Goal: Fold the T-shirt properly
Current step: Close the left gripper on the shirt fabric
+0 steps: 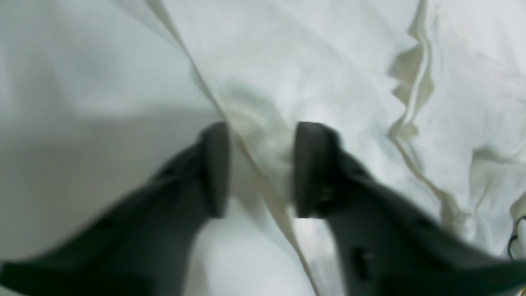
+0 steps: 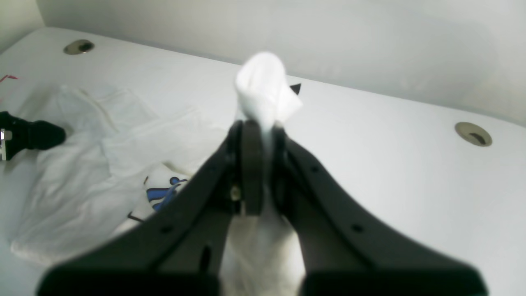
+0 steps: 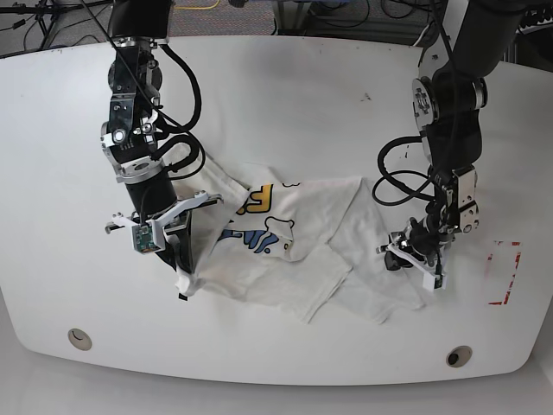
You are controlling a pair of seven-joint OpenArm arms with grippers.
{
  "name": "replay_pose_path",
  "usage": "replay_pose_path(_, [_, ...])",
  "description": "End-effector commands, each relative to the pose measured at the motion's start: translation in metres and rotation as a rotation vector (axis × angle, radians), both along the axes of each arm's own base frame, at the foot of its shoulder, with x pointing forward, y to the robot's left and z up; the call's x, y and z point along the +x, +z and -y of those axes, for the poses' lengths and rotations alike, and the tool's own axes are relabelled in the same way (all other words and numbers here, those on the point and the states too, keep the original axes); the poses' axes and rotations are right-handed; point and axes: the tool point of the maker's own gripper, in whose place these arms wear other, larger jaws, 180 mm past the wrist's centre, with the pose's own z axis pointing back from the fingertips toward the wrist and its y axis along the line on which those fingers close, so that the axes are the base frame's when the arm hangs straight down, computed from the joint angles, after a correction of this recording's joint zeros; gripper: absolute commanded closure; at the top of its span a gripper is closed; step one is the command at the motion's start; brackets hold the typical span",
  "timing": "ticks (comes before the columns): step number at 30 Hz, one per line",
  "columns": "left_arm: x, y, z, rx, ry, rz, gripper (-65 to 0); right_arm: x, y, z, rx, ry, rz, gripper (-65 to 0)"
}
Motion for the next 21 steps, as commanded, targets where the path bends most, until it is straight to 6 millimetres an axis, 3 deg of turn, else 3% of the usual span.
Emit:
replay_pose_path(1, [0.008,0.009,0.003,0.001,-0.010,0.004,-11.9,0.002,0.022,-0.001,0.008,0.007,0.074,-0.8])
replay_pose_path(9, [0.003,0.005,-0.002,0.011,-0.013,-0.029,0.0,0.003,0.023,-0.002,0.005,0.010,0.077,-0.8])
replay_pose_path(21, [0.010,0.021,-0.007,0.043,-0.023,0.006,-1.9,0.005,0.024,0.000,0.002,0.006,0.078,-0.6])
